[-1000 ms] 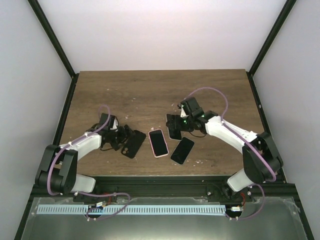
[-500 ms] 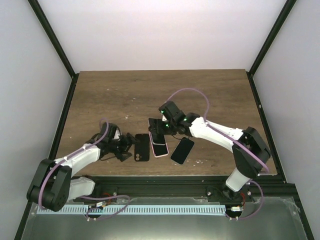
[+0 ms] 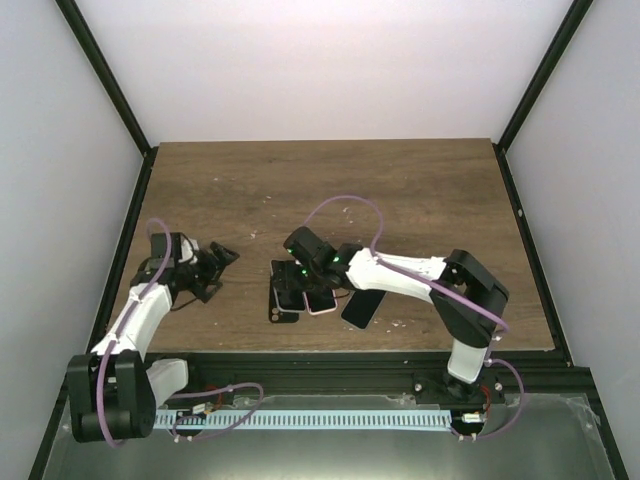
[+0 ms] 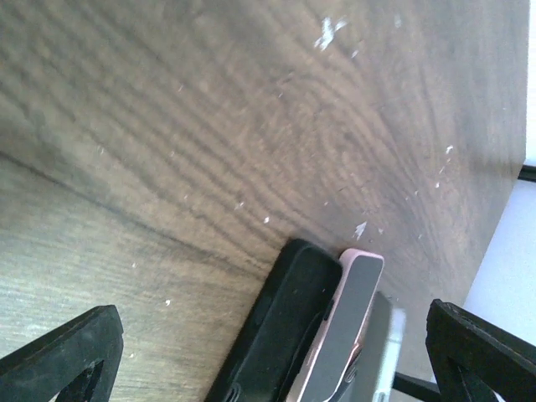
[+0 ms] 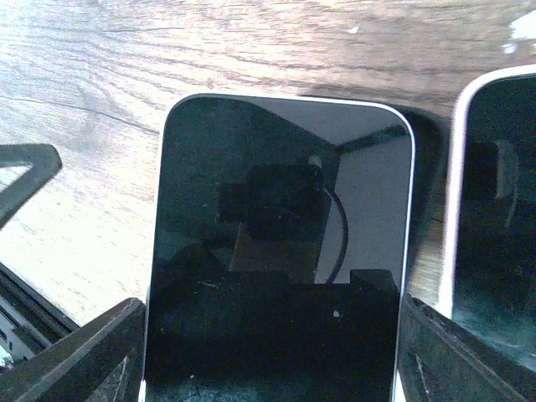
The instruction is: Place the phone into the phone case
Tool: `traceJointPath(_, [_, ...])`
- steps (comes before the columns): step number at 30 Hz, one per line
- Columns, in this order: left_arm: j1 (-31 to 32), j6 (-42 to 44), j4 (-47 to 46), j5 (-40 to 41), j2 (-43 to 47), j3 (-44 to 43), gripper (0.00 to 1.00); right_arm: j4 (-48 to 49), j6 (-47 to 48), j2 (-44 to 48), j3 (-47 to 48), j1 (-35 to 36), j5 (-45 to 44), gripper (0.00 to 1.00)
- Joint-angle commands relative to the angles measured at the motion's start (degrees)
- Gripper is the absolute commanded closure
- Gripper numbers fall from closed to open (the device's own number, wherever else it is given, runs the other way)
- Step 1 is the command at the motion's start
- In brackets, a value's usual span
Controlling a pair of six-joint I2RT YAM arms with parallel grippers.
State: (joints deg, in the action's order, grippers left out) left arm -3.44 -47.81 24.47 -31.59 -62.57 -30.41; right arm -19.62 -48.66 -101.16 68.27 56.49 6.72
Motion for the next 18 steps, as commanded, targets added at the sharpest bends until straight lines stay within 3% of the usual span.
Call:
traceJointPath(1, [-1.6, 8.0, 6.5, 1.6, 0.5, -4.7, 0.00, 5.2, -5.2, -2.4, 4.9, 2.7, -2.6, 0.48])
traceJointPath(6, [-2.0, 8.8, 7.9, 0.6, -0.4, -5.9, 0.01, 6.4, -9.1, -4.7, 5.6, 4.4, -5.0, 0.48])
traceJointPath(18, [-2.1, 9.6, 3.2, -7.3, -2.7, -3.0, 0.18, 6.4, -13.2, -8.2, 5.8, 5.4, -7.8, 0.47])
